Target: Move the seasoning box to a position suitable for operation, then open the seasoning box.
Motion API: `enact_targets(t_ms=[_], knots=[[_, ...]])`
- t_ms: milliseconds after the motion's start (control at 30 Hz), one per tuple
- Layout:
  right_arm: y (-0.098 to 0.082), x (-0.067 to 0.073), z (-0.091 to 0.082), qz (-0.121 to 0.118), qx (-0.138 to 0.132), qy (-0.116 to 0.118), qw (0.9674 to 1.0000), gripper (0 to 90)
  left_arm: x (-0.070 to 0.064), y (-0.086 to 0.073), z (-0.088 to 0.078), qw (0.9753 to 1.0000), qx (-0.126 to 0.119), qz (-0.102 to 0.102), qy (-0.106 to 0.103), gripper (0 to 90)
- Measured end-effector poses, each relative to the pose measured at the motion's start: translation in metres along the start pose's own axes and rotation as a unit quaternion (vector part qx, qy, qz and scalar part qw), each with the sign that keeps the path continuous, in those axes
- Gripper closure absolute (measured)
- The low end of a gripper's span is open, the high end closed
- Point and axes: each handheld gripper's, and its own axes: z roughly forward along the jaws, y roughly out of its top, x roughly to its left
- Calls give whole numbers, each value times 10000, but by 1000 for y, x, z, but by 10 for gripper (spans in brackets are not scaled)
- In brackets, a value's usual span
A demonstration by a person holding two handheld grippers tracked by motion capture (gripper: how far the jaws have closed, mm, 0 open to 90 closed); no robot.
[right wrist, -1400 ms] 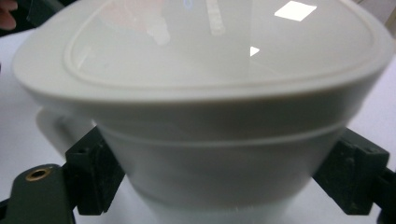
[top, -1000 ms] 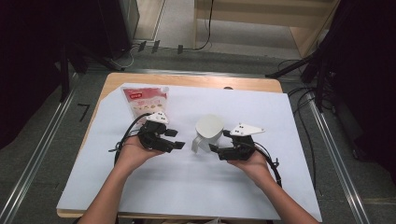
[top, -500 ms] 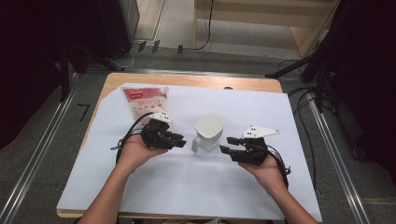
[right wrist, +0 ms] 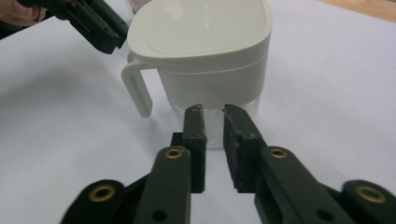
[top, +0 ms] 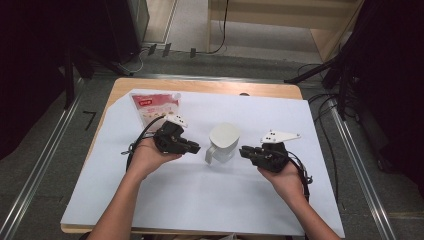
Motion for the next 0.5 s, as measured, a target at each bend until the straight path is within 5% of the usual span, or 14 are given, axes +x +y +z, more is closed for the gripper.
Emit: enact_targets(t_ms=[133,500], knots=[[-3,-2,2,-20,-82,-64,9999,896,1,0,4,10000,77,45,15,900],[-4,-1,9,135,-103,-46,9998,900,-1,2,13,9999,-42,51,-92,900]])
